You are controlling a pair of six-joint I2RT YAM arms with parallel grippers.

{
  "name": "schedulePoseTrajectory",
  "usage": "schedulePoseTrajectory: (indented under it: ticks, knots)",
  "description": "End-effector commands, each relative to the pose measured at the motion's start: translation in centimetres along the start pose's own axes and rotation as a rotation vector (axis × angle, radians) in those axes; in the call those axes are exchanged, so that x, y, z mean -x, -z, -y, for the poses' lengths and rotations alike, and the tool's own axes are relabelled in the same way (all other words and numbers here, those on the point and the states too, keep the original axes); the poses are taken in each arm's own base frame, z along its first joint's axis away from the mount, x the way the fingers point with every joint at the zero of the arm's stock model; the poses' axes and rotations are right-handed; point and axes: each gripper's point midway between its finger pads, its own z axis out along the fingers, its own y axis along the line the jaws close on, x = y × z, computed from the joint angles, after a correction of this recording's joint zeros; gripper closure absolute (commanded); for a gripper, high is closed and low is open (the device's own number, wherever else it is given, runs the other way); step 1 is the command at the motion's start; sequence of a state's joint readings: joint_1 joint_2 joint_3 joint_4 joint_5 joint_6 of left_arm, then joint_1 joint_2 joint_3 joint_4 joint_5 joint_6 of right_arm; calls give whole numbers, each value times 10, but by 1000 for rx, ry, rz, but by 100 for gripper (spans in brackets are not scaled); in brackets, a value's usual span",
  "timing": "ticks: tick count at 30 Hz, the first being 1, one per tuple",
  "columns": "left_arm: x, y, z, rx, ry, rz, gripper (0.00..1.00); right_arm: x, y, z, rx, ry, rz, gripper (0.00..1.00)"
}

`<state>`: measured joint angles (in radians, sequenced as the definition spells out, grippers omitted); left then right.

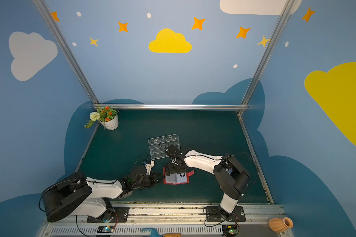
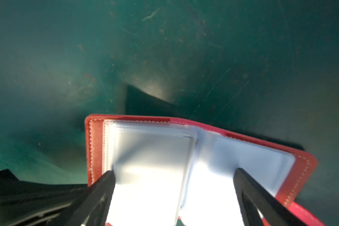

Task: Take the credit cards out of the card holder
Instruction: Flip over the card slot on the card holder.

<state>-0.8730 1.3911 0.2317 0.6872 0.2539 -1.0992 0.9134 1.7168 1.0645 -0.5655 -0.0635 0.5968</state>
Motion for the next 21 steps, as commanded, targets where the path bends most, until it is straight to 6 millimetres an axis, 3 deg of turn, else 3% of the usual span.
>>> schedulePoseTrajectory:
  ticks: [1,12,17,21]
  knots:
    - [3,3,9,-24,-27,19,96,-1,0,12,-64,-3,-5,8]
    - [5,5,8,-13,-34,28,96,-12,9,51,-137,-65,-1,14]
    - [4,5,8,-15,-37,25,96,-12,32,72,-176,-118,64,14]
    - [4,5,8,-15,-39,25,96,-10,54,72,-158,-137,137,14]
